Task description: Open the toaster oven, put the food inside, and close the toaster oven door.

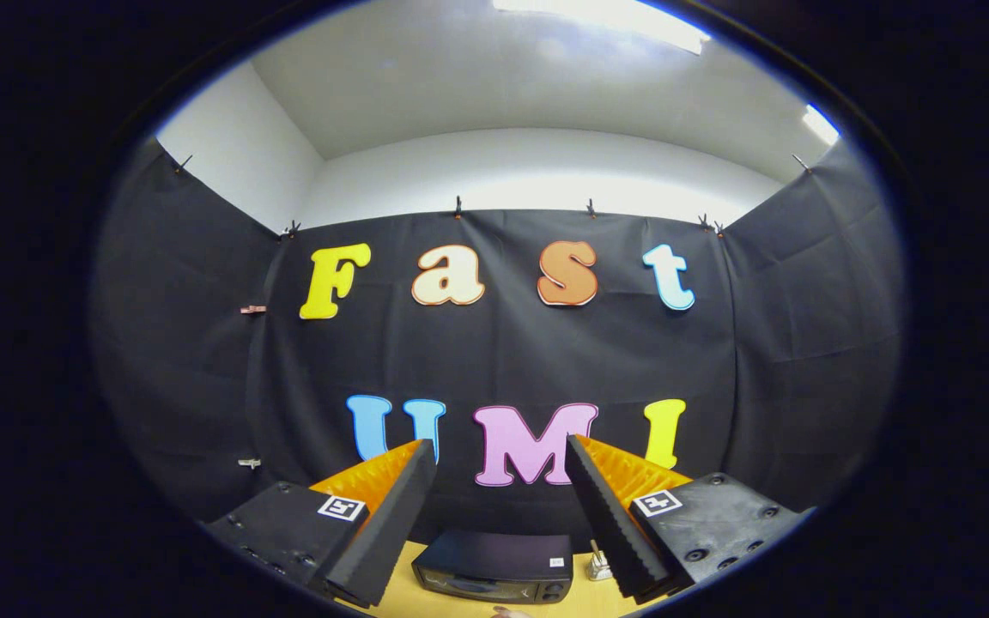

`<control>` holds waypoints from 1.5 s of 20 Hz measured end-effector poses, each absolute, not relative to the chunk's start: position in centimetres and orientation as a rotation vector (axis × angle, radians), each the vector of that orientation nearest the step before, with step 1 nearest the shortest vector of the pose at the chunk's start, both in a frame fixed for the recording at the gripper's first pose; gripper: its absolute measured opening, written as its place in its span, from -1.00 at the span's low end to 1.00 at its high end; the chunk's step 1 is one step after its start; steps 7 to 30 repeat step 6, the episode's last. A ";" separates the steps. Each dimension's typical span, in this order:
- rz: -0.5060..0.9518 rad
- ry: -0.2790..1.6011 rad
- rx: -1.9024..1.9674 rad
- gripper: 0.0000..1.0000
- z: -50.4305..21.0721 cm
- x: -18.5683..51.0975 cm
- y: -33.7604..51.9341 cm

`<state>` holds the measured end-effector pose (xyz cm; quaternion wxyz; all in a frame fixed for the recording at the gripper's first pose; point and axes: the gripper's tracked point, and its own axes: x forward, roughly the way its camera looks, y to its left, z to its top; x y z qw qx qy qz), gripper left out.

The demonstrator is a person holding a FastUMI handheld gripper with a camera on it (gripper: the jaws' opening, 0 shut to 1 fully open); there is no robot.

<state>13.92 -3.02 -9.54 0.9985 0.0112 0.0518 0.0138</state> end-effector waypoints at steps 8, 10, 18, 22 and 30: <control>-0.026 0.066 0.001 0.94 -9.2 13.6 -4.7; -0.026 0.066 0.001 0.94 -9.2 13.6 -4.7; -0.026 0.066 0.001 0.94 -9.2 13.6 -4.7; -0.026 0.066 0.001 0.94 -9.2 13.6 -4.7; -0.026 0.066 0.001 0.94 -9.2 13.6 -4.7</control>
